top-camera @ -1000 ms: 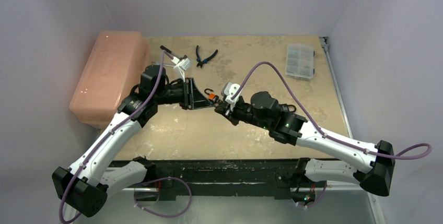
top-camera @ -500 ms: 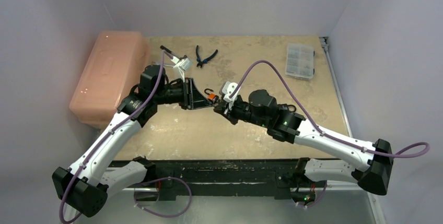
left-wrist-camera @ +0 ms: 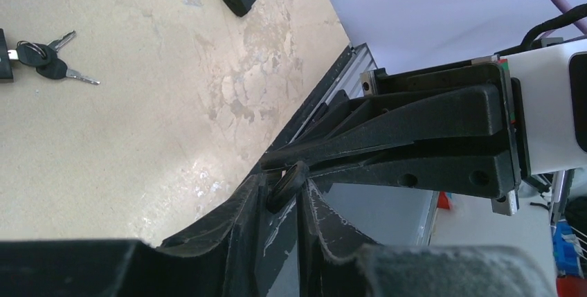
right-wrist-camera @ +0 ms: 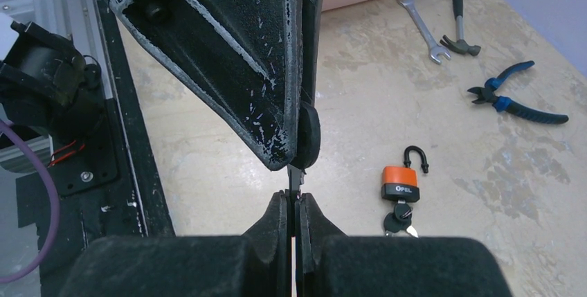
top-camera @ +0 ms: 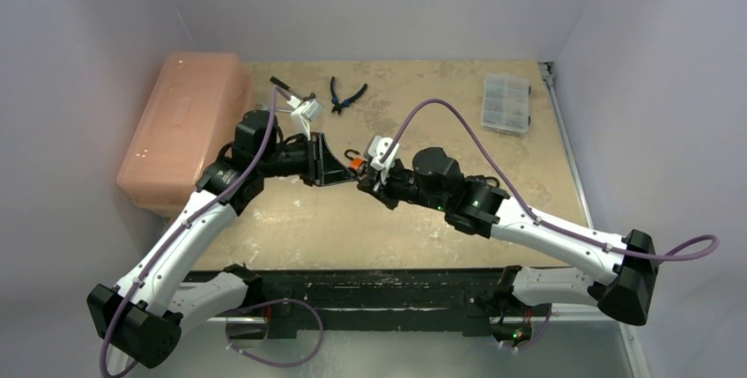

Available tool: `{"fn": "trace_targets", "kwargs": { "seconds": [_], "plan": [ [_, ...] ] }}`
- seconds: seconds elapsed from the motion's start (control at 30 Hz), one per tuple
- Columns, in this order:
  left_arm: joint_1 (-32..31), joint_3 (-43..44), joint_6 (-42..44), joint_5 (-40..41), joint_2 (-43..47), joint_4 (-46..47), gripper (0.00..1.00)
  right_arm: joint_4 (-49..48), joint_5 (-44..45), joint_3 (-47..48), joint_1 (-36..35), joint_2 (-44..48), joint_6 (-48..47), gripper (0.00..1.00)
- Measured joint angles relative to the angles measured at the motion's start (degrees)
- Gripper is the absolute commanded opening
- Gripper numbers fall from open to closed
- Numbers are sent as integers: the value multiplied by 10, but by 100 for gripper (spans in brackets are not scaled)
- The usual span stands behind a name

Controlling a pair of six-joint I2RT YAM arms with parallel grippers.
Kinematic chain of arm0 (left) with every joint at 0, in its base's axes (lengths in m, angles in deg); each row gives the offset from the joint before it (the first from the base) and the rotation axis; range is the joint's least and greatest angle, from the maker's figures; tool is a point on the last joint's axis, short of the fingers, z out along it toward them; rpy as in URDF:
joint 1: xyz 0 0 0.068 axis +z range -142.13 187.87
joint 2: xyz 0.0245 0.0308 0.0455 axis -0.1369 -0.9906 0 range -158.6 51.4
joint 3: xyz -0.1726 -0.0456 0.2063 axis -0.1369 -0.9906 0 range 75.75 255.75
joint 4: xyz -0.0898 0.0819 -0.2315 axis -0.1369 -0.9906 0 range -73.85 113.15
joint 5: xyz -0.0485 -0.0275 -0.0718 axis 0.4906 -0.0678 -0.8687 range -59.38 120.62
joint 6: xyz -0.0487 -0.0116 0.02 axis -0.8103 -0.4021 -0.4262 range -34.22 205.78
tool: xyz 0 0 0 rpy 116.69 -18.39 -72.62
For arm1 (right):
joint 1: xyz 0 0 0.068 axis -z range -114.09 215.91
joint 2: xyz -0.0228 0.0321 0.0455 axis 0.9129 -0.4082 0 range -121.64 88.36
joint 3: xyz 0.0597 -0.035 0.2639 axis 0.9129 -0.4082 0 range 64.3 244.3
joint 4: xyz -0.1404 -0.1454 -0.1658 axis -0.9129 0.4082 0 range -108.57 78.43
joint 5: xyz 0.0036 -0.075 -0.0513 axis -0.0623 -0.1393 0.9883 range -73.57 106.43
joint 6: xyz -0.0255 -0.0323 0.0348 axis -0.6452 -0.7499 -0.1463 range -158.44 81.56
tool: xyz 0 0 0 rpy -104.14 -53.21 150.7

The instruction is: Unlock with the key

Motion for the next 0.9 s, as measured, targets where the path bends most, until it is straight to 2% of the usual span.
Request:
{"fn": "trace_targets", "kwargs": {
  "seconds": [0.07, 0.1, 0.2, 0.27, 0.3, 0.63, 0.9],
  "plan": [
    [0, 0, 2, 1, 0, -4, 0, 2, -3, 2, 0, -2, 0, 0],
    [0, 0, 4, 2, 0, -7, 0, 4, -5, 2, 0, -3, 0, 5],
    [0, 0, 5, 8, 1, -12, 0, 6, -5, 4, 0, -6, 1, 49],
    [-2, 0, 2, 14, 3, -8, 0, 5, -7, 4, -1, -7, 5, 67],
    [-3, 0, 0, 20, 5, -7, 0, 5, -8, 4, -2, -6, 6, 72],
    [-4, -15, -55, 90, 42, 17, 0, -11, 7, -11, -4, 40, 7, 76],
    [-4, -28, -88, 116, 73, 36, 0, -35, 20, -14, -4, 25, 9, 70]
  ]
}}
